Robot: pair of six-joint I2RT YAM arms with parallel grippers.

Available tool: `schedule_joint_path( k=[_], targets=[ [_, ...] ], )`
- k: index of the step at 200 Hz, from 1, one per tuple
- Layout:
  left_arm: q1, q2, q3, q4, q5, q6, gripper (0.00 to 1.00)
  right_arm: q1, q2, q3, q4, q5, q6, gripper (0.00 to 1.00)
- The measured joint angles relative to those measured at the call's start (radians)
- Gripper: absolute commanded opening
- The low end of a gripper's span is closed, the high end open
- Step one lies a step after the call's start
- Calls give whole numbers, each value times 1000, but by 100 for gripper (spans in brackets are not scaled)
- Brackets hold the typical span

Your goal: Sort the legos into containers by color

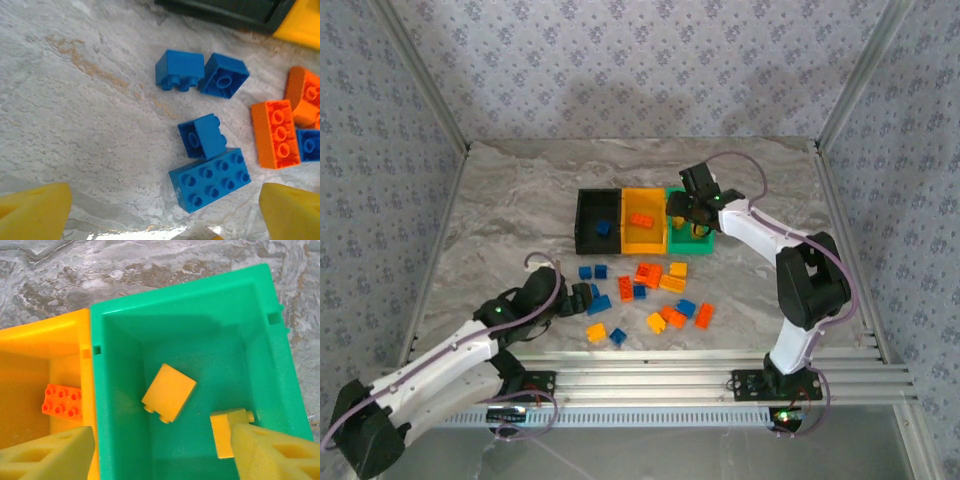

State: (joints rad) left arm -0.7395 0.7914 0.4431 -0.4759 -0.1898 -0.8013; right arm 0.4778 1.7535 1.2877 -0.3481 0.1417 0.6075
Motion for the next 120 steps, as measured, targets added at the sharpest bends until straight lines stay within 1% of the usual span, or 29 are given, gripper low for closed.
schedule_joint_path(
  k=[13,31,47,60,80,120],
  targets=[
    [-1,58,5,16,12,11,92,8,-16,-9,2,0,1,78],
    [-3,148,19,45,17,31,86,27,-67,-45,7,-5,2,78],
    [-3,237,43,78,16,53,79,49,-130,-93,20,-7,2,77],
    [-3,297,66,109,14,66,78,65,-180,-134,23,-7,2,77],
    [-3,358,93,166,14,79,76,81,-241,-181,23,-6,2,77],
    [-3,465,129,242,14,87,63,88,-349,-246,23,2,2,77]
  ],
)
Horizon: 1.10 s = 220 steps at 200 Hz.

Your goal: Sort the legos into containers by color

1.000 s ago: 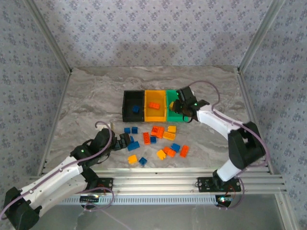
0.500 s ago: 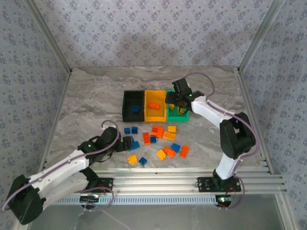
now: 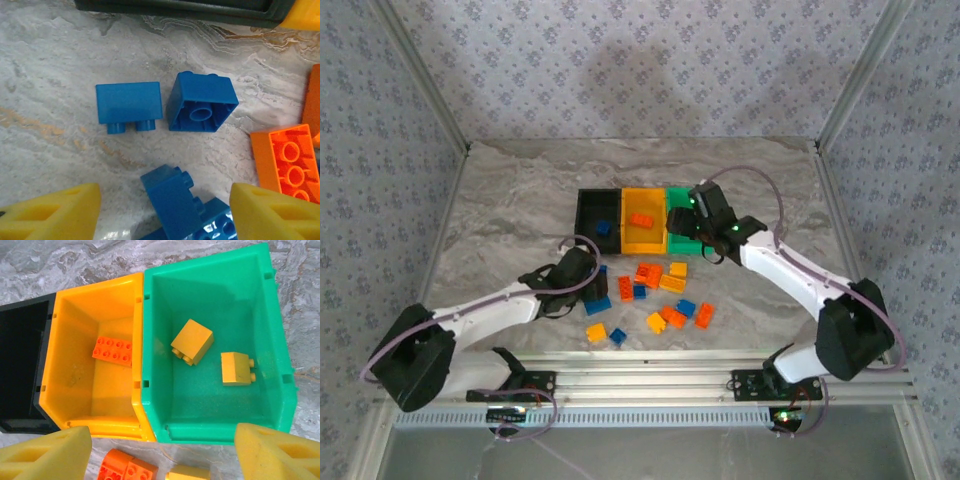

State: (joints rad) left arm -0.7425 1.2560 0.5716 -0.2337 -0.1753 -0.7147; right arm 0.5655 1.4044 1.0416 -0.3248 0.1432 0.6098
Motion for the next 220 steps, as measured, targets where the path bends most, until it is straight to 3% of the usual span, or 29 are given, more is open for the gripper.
schedule_joint_path(
  k=[45,82,115,173,220],
  targets=[
    [0,98,3,27,-2,-10,46,6,-103,-56,2,6,3,77],
    [-4,104,2,50,-7,-16,24,27,-182,-98,-1,23,3,76],
    [-4,95,-4,54,-21,-24,17,34,-249,-142,-3,27,19,76],
    [-18,-117,48,-113,-28,-18,19,45,-354,-243,-30,26,59,76],
    [57,34,349,-154,-50,44,17,55,-402,-338,-65,26,91,76]
  ],
)
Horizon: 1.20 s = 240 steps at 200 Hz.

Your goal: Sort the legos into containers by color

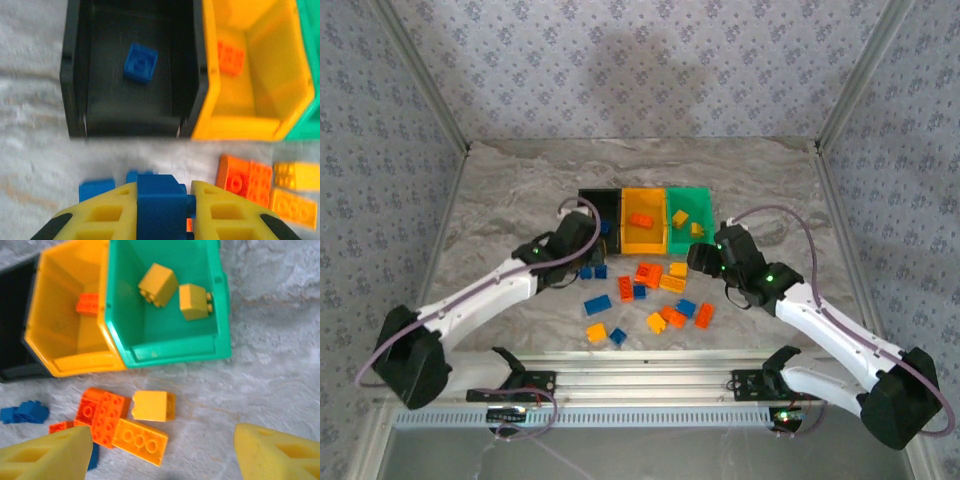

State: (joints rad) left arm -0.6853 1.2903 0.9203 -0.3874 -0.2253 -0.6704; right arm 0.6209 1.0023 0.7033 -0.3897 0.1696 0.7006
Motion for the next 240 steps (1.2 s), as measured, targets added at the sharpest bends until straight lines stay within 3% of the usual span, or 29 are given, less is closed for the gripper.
schedule_joint_path(
  k=[70,127,160,187,193,240],
  targets=[
    [154,421,291,45,0,55,19,0,-92,-59,-71,-1,30,80],
    [164,524,418,22,8,59,67,6,-141,-142,-120,-35,81,83],
    [146,466,398,22,30,54,85,27,-137,-171,-121,-62,103,79],
    [72,276,311,32,46,52,92,53,-101,-174,-115,-81,105,75],
    [48,226,288,37,50,52,99,59,-89,-174,-112,-86,104,74],
    [-92,-62,57,68,69,34,100,142,68,-160,-60,-111,55,80]
  ],
)
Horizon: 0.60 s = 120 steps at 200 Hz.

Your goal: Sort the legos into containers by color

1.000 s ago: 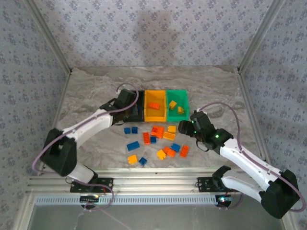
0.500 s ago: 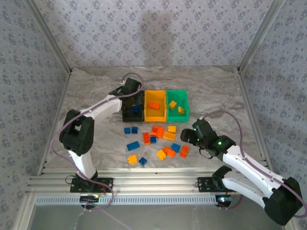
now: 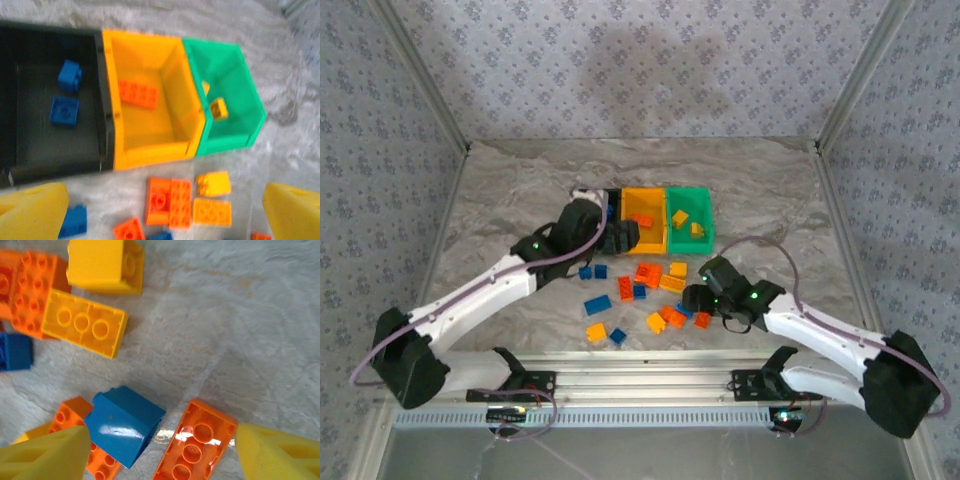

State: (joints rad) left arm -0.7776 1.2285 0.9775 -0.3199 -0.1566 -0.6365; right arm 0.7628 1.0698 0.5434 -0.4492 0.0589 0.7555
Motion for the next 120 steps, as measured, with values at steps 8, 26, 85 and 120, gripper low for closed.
schedule_joint_path(
  k=[8,26,85,120],
  targets=[
    [-13,-31,-51,-5,0,-9,99,16,39,18,0,1,-18,81],
    [-31,-96,-148,-36,1,-32,100,44,117,68,-5,8,-53,83],
    [-36,-303,-304,-117,-1,-103,100,80,236,133,-42,43,-101,74],
    [-36,-325,-315,-137,-20,-116,99,74,242,139,-55,60,-102,64]
  ],
)
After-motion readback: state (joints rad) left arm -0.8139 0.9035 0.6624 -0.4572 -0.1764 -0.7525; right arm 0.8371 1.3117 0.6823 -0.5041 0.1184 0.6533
